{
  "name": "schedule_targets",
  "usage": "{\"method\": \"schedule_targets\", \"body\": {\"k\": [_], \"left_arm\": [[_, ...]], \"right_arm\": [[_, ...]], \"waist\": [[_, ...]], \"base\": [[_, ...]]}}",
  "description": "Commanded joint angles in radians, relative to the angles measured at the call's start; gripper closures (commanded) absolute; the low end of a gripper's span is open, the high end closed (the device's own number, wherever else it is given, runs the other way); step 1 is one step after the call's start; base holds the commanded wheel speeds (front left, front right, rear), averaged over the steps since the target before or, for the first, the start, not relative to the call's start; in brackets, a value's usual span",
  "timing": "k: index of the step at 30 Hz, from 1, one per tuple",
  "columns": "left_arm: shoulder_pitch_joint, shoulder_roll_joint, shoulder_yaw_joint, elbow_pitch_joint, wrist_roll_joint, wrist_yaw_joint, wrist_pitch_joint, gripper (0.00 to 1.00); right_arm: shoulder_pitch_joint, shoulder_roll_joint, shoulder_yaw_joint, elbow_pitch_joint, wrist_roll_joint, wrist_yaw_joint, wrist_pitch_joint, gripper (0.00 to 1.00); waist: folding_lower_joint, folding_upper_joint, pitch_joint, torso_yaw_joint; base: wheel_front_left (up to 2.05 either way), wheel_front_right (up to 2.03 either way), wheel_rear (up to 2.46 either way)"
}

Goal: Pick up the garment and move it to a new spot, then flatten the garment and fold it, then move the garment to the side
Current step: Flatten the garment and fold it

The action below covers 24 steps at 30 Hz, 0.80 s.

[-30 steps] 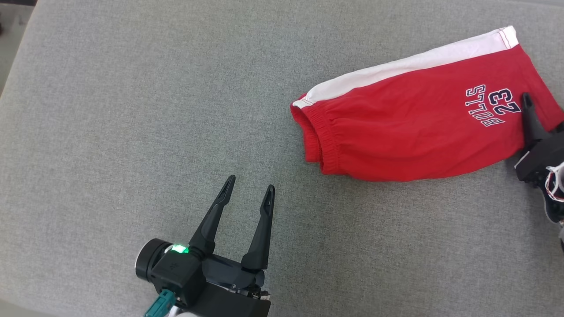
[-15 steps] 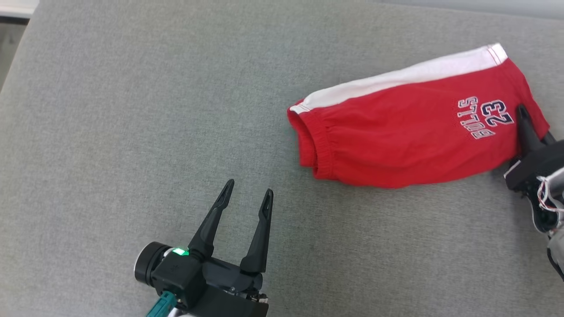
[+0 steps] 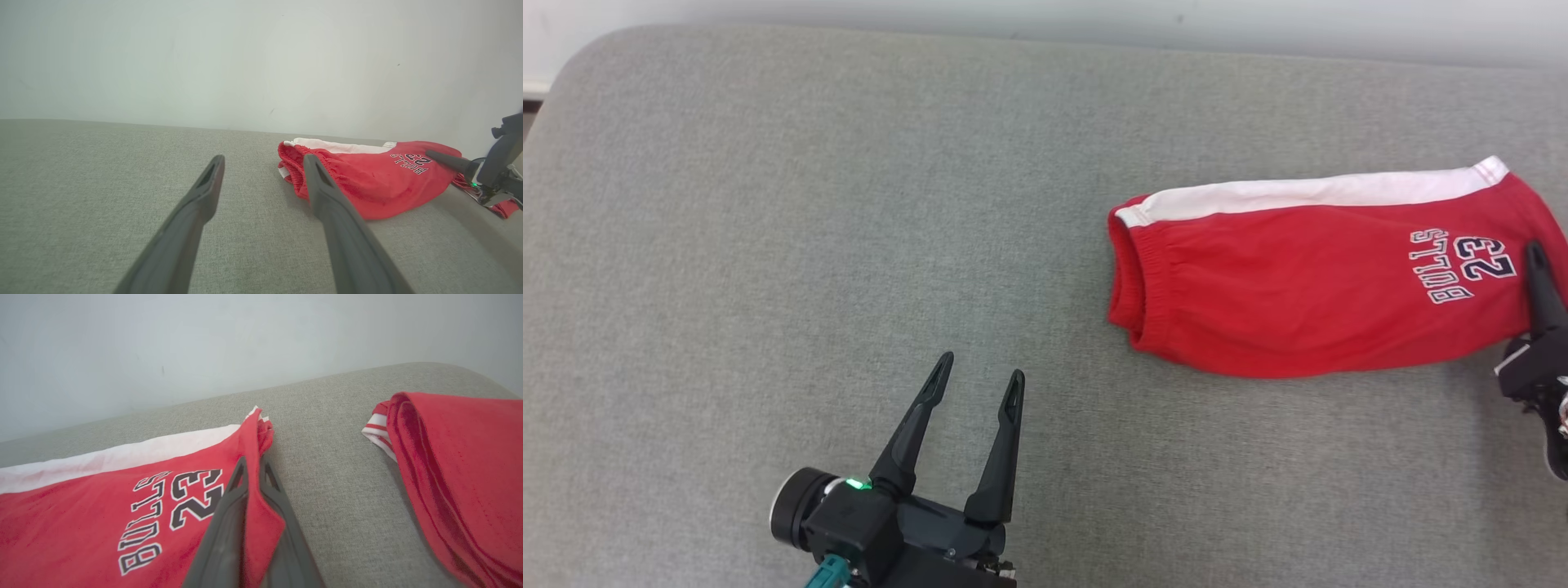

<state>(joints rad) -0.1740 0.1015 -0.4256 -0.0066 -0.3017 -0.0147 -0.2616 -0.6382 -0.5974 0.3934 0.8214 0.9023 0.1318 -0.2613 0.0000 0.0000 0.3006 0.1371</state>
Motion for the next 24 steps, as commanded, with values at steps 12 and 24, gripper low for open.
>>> {"method": "schedule_targets", "body": {"k": [12,24], "left_arm": [[0.021,-0.015,-0.025,0.007,-0.04,0.002,0.016,0.0],[0.032,-0.023,-0.033,0.017,-0.065,0.006,0.007,0.0]], "right_arm": [[-0.065,0.091,0.074,-0.105,-0.152,-0.003,-0.005,1.0],[-0.13,0.162,0.257,-0.169,-0.176,-0.003,-0.005,1.0]], "waist": [[0.0,0.0,-0.066,-0.017],[0.0,0.0,-0.088,0.027]], "base": [[0.0,0.0,0.0],[0.0,0.0,0.0]]}}
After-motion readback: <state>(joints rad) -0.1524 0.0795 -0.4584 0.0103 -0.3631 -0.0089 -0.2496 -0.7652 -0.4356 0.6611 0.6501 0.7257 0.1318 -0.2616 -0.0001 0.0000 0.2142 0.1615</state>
